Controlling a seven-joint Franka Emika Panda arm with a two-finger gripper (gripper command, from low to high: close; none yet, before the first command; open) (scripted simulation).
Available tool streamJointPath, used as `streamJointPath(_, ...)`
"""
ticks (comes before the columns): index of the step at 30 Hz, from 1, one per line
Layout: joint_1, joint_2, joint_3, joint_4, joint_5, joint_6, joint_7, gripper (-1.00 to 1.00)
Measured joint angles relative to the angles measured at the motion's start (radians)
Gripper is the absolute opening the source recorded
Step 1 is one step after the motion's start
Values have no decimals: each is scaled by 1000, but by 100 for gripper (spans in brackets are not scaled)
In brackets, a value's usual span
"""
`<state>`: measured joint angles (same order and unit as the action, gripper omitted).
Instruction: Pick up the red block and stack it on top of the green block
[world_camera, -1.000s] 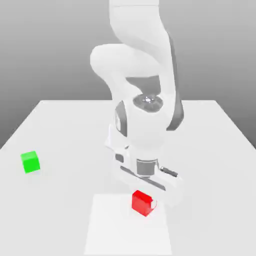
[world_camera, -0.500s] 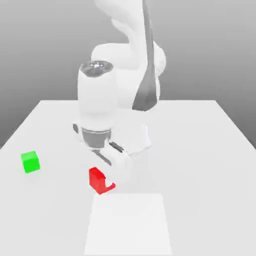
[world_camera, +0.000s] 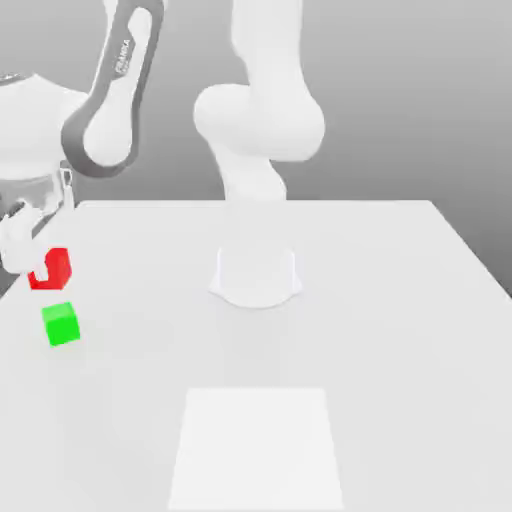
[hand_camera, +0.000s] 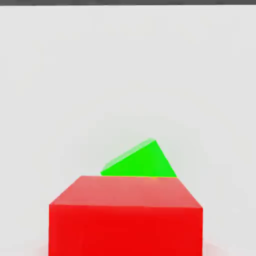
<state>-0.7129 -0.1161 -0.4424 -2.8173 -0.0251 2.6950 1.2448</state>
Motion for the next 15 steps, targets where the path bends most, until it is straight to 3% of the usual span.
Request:
streamJointPath(8,68,125,-7,13,249,70,-178,-100)
streamJointPath(15,61,204,9,16,312,148,-223,-100)
